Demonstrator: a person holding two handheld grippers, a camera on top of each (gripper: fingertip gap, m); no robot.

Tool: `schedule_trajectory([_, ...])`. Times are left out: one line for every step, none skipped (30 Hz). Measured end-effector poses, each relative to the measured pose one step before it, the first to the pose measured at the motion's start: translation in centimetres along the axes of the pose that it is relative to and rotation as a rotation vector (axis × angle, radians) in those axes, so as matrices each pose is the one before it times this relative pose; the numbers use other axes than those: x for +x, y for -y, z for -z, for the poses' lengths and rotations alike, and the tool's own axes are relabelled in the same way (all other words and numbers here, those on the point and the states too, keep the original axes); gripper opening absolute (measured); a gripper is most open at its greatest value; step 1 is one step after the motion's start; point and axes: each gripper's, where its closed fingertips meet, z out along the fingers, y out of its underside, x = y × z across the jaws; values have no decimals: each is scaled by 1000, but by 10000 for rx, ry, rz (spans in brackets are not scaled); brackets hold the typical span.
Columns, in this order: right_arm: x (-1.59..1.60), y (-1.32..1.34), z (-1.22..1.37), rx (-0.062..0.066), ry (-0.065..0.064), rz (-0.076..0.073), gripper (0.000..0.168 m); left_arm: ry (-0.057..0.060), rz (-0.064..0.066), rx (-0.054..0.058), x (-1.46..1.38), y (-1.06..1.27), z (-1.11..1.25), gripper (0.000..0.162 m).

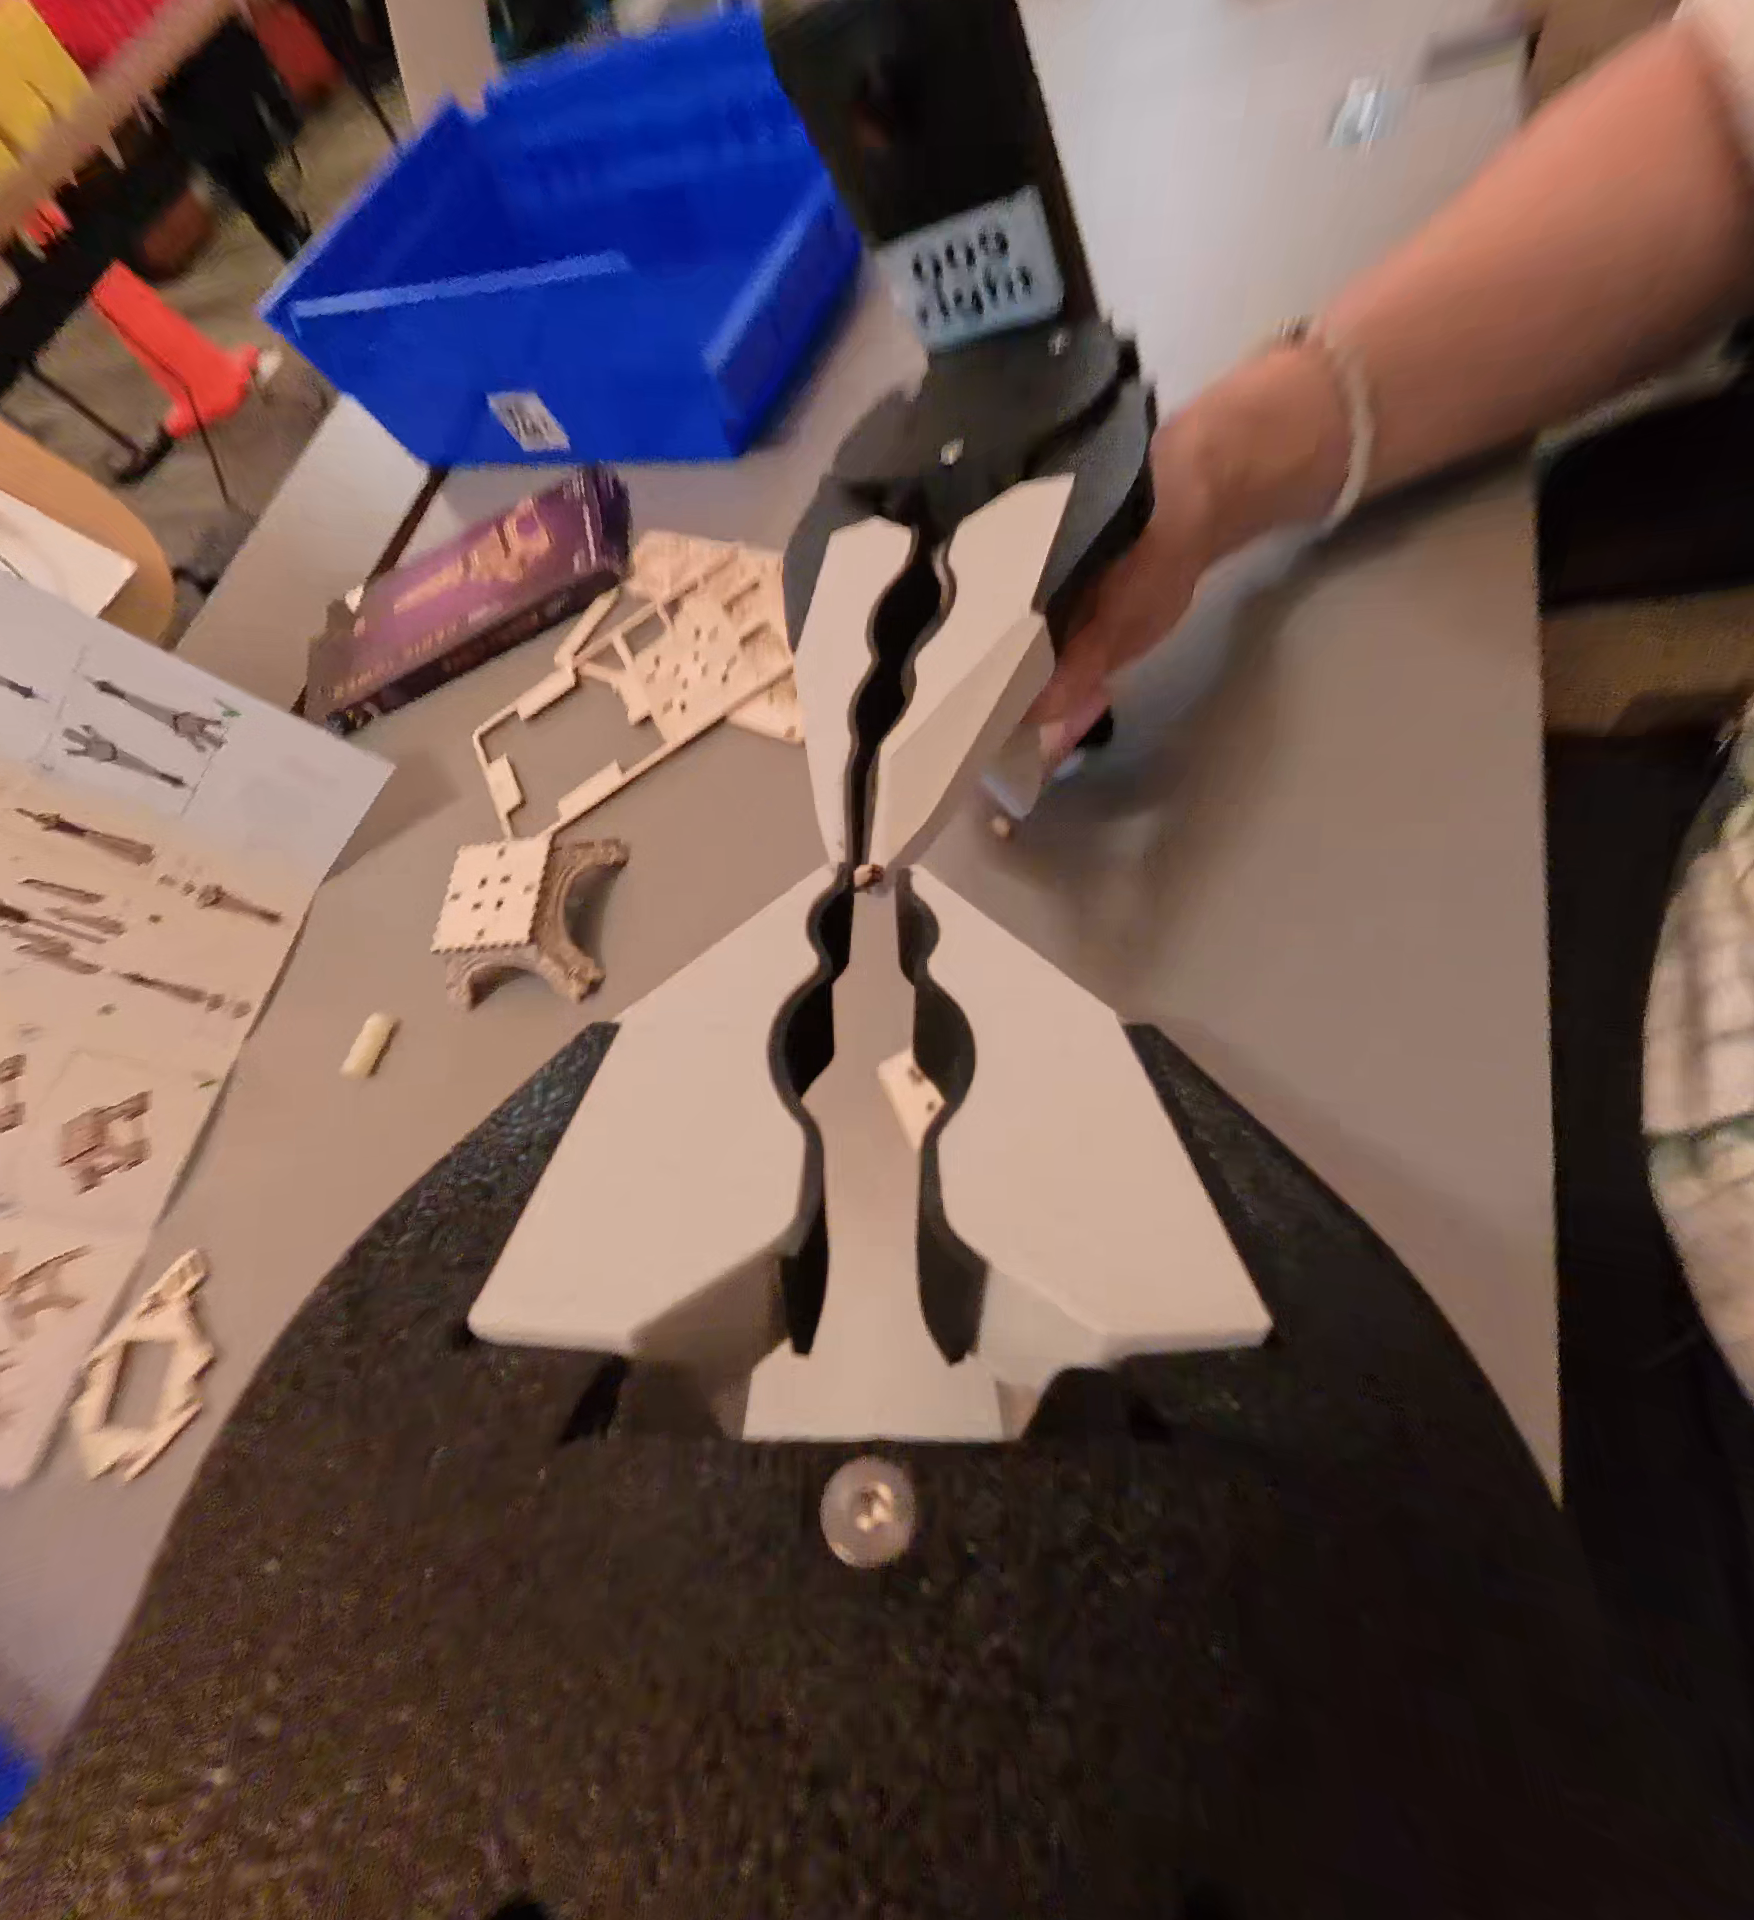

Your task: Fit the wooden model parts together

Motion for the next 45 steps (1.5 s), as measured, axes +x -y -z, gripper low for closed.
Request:
schedule_trajectory([-27, -176, -94, -107, -71, 159, 0, 155, -382, -661, -88, -351, -18, 6])
schedule_trajectory([11, -144, -77, -78, -81, 162, 0, 122, -380, -559, -68, -275, -20, 7])
schedule_trajectory([-15, -107, -58, -65, -60, 131, 0, 69, -341, -404, -21, -136, -3, 6])
schedule_trajectory([-52, -111, -48, -80, -11, 97, 0, 105, -257, -277, -123, -31, 8, 5])
schedule_trajectory([41, -26, -23, -26, -57, 68, 0, 25, -187, -202, -57, 0, 35, 5])
schedule_trajectory([58, 93, 30, 59, -66, 11, 0, -17, -129, -147, -12, 13, 65, 4])
schedule_trajectory([18, 66, 23, 35, 1, -43, 0, 86, -97, -56, -157, 109, 82, 3])
schedule_trajectory([44, 28, 18, 33, 5, -92, 0, 65, -49, 17, -108, 153, 47, 3])
schedule_trajectory([35, 43, 24, 70, 5, -112, 0, -16, 9, 63, 35, 146, -17, 2])
schedule_trajectory([-20, 5, 19, 24, 41, -83, 0, 17, -8, 79, 30, 141, -26, 1])
schedule_trajectory([48, -32, 24, -26, -16, -13, 0, 73, -52, 24, -23, 75, -7, 0])
schedule_trajectory([79, -18, 36, -32, -60, 58, 0, 44, -65, -49, 16, -13, 7, 0])
schedule_trajectory([28, -15, 9, -35, -35, 56, 0, 30, -52, -74, 22, -42, 3, 0])
schedule_trajectory([5, -42, -19, -33, -18, 14, 0, -9, -49, -88, 58, -65, -27, 0])
schedule_trajectory([8, -13, -19, -2, -15, -30, 0, -71, -49, -73, 153, -37, -53, 1])
schedule_trajectory([-20, -44, -39, -2, 4, -44, 0, 1, -44, -38, 47, 4, -91, 2])
schedule_trajectory([33, -134, -49, -55, -32, -10, 0, 36, -71, -85, 6, -66, -93, 3])
schedule_trajectory([40, -148, -36, -82, -47, 65, 0, 37, -112, -143, 27, -155, -79, 3])
schedule_trajectory([29, -98, -23, -61, -53, 80, 0, 141, -130, -152, -131, -160, -42, 3])
schedule_trajectory([-38, -18, -23, -35, -5, 54, 0, 180, -133, -138, -204, -143, -11, 4])
schedule_trajectory([41, 26, -9, -6, -54, 36, 0, 89, -99, -123, -87, -126, -14, 4])
schedule_trajectory([38, 7, -1, -8, -32, 24, 0, 29, -58, -104, -17, -114, -33, 4])
schedule_trajectory([-10, -65, -15, -39, 13, -6, 0, 36, -63, -72, -25, -72, -34, 4])
schedule_trajectory([33, -40, -11, -14, -21, -6, 0, 12, -61, -52, 9, -43, -34, 4])
schedule_trajectory([-3, -24, -4, -2, -3, -1, 0, 2, -37, -35, 22, -28, -24, 4])
schedule_trajectory([-10, -33, -5, -22, 8, 13, 0, -3, -21, -17, 10, -3, -31, 4])
schedule_trajectory([20, -22, 4, -15, -18, 22, 0, -9, -16, -10, 26, -9, -21, 3])
schedule_trajectory([27, -4, 0, -9, -25, 22, 0, -12, -7, 1, 36, 6, -29, 2])
schedule_trajectory([11, -37, -5, -33, -5, 8, 0, -6, -2, 24, 50, 50, -38, 1])
schedule_trajectory([21, -73, -3, -44, -10, 21, 0, -14, -14, 38, 76, 75, -33, 2])
schedule_trajectory([20, -58, -8, -25, -24, 41, 0, -15, -27, 9, 69, 34, -41, 2])
schedule_trajectory([-16, -58, -17, -33, 2, 24, 0, 10, -32, -31, 29, -36, -48, 1])
schedule_trajectory([-20, -19, -12, -13, 10, 4, 0, 13, -26, -30, 6, -40, -49, 1])
schedule_trajectory([-14, 11, -6, 8, 6, -7, 0, -10, -6, -12, 34, -25, -40, 1])
schedule_trajectory([-23, -30, -13, -20, 9, 7, 0, -12, 10, -17, 19, -33, -30, 1])
schedule_trajectory([2, -50, -15, -27, -2, 31, 0, -9, -4, -14, 22, -30, -18, 1])
schedule_trajectory([8, -8, 2, -12, -12, 20, 0, 2, -11, -10, 7, -16, -7, 1])
schedule_trajectory([-9, 0, -9, -7, -1, 7, 0, -6, -7, -19, 9, -30, 20, 1])
schedule_trajectory([-25, -14, -15, -10, 20, -4, 0, -6, -18, -14, 20, -13, 24, 0])
schedule_trajectory([24, 30, -5, 7, -14, 8, 0, 15, -18, 2, -17, 2, 13, 0])
schedule_trajectory([27, -3, 7, -8, -22, 37, 0, 0, -3, 5, -4, -17, -3, 0])
schedule_trajectory([4, -61, 2, -49, 0, 59, 0, -35, 22, -5, 34, -34, -32, 0])
schedule_trajectory([31, -80, 1, -55, -26, 96, 0, -44, 43, -7, 43, -61, -58, 0])
schedule_trajectory([52, -80, 0, -47, -62, 134, 0, -34, 80, 1, 6, -62, -64, 0])
schedule_trajectory([134, -94, 29, -45, -115, 162, 0, -40, 183, -8, -43, -93, -72, 0])
